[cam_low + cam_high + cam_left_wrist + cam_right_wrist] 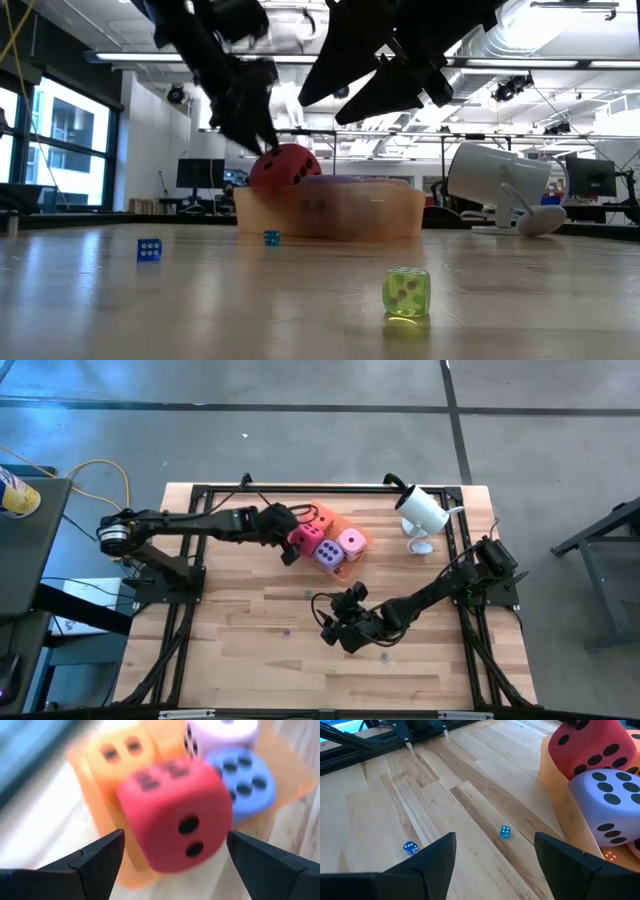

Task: Pick & Place Dice
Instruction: Put the large red die into the orange bin

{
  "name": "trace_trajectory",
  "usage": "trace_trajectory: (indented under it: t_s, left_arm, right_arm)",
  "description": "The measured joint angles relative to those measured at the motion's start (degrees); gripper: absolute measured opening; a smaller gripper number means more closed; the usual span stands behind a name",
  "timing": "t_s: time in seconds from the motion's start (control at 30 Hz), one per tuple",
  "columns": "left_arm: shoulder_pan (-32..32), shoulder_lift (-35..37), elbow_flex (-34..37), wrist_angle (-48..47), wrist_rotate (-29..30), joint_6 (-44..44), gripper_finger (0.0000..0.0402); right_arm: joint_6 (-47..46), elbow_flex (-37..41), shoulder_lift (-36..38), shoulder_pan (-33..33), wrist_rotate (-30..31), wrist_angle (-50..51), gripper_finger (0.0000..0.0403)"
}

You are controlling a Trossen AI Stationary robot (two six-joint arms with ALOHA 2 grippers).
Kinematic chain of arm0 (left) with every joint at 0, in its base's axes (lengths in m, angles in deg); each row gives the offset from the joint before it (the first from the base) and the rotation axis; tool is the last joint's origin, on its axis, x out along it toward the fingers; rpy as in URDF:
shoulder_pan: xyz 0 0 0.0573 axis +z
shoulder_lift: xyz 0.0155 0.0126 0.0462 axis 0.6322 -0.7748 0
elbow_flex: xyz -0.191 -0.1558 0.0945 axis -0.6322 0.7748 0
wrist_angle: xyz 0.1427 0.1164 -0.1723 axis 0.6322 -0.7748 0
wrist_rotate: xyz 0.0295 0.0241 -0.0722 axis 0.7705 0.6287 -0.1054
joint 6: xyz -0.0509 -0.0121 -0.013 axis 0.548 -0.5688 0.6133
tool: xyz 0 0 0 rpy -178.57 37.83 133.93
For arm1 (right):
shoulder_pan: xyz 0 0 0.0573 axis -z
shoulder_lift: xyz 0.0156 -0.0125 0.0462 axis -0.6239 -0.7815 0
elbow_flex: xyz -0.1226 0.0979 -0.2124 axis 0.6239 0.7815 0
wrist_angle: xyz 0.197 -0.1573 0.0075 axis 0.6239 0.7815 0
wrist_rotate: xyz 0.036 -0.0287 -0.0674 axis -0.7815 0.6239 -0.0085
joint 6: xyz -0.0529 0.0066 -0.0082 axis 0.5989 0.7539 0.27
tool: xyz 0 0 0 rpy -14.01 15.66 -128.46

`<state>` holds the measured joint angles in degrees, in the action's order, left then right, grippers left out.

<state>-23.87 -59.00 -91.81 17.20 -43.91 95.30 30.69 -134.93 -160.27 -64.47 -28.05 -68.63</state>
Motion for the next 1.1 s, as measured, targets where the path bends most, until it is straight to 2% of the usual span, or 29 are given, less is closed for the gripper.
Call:
trace_trajectory:
  t_s: [0.1,0.23,0.33,0.43,0.5,0.57,0.8,1.1]
  left_arm:
    - [-1.1,3.5,-0.1,1.5,3.3,-2.9,0.034]
    - [-2.2,7.1,-0.1,3.2,3.8,-7.9,0.034]
    - [-1.9,7.3,-0.1,3.3,2.7,-12.6,0.034]
    - [-0.4,6.7,-0.1,4.2,-5.8,-18.2,0.034]
    - [1.0,5.8,-0.1,6.8,-13.7,-19.2,0.034]
    - [2.4,4.6,-0.1,9.5,-18.4,-18.8,0.034]
    - [5.8,-1.4,0.1,10.5,-18.6,-17.3,0.034]
    - [6.6,-8.2,0.5,12.1,-18.7,-17.3,0.034]
  right_arm:
    - [0.0,0.0,0.0,0.0,0.0,0.1,0.0258]
    - [0.0,0.0,0.0,0.0,0.0,0.2,0.0258]
    - [0.0,0.0,0.0,0.0,0.0,0.2,0.0258]
    - [-0.2,0.0,0.0,0.0,-0.2,0.1,0.0258]
    - [-0.2,0.0,0.0,0.0,-0.7,0.1,0.0258]
    - [-0.2,0.0,0.0,0.0,-1.5,0.0,0.0258]
    - [-0.3,0.0,0.0,0.0,-2.7,0.8,0.0258]
    - [-0.4,0.0,-0.7,-0.1,-3.4,0.8,0.0258]
